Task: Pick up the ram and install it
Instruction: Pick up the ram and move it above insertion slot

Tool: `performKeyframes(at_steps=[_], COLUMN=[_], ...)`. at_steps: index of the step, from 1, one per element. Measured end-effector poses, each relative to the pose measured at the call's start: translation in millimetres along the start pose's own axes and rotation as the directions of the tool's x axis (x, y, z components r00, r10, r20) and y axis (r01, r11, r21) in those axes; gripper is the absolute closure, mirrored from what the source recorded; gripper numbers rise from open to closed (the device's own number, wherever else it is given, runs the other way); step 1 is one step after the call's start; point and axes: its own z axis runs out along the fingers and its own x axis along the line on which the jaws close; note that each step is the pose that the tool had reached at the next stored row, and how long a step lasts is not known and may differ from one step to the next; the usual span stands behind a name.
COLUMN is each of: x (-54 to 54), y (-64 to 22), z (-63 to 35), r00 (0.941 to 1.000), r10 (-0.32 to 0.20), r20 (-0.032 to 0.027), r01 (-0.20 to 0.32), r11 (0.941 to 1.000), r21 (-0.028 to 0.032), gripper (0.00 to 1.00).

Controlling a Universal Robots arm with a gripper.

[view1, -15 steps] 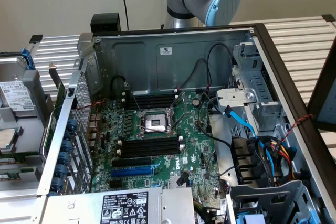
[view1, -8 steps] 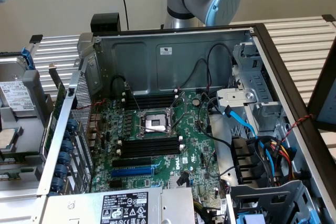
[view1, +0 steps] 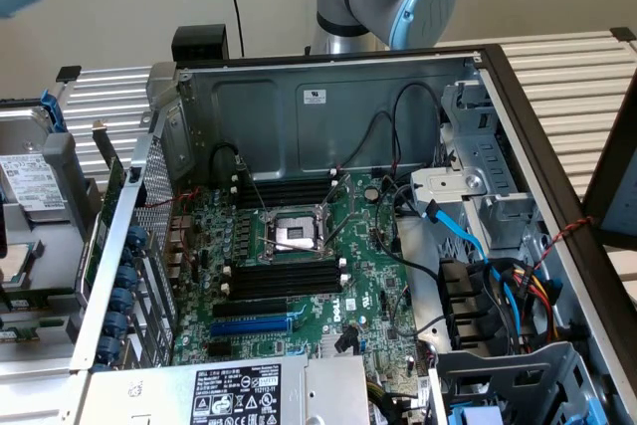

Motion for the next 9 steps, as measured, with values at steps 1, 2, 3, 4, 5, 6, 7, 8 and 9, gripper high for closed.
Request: performKeyframes(at_steps=[1, 2, 3, 4, 5, 6, 7, 8, 9], x=[-0.3, -0.9, -1.2, -1.2, -1.2, -1.2, -1.2, -1.6, -4.0], y=[-0.2, -0.5, -1.0, -1.0, -1.0, -1.0, -1.0, -1.0, -0.8], z=[0.2, 0.4, 0.5, 0.6, 0.6, 0.6, 0.6, 0.6, 0.8], r00=[1.0, 1.0, 1.0, 1.0, 1.0, 1.0, 1.0, 1.0, 1.0], r10=[0.0, 0.0, 0.0, 0.0, 0.0, 0.0, 0.0, 0.0, 0.0], r20=[0.0002, 0.0001, 0.0001, 0.0001, 0.0001, 0.0001, 0.0001, 0.0, 0.0], r01=[0.0, 0.0, 0.0, 0.0, 0.0, 0.0, 0.0, 0.0, 0.0], r11=[1.0, 1.0, 1.0, 1.0, 1.0, 1.0, 1.0, 1.0, 1.0], r21=[0.0002, 0.0002, 0.0002, 0.0002, 0.0002, 0.0002, 0.0002, 0.0, 0.0], gripper=[0.73, 0.73, 0.73, 0.73, 0.73, 0.73, 0.73, 0.73, 0.73])
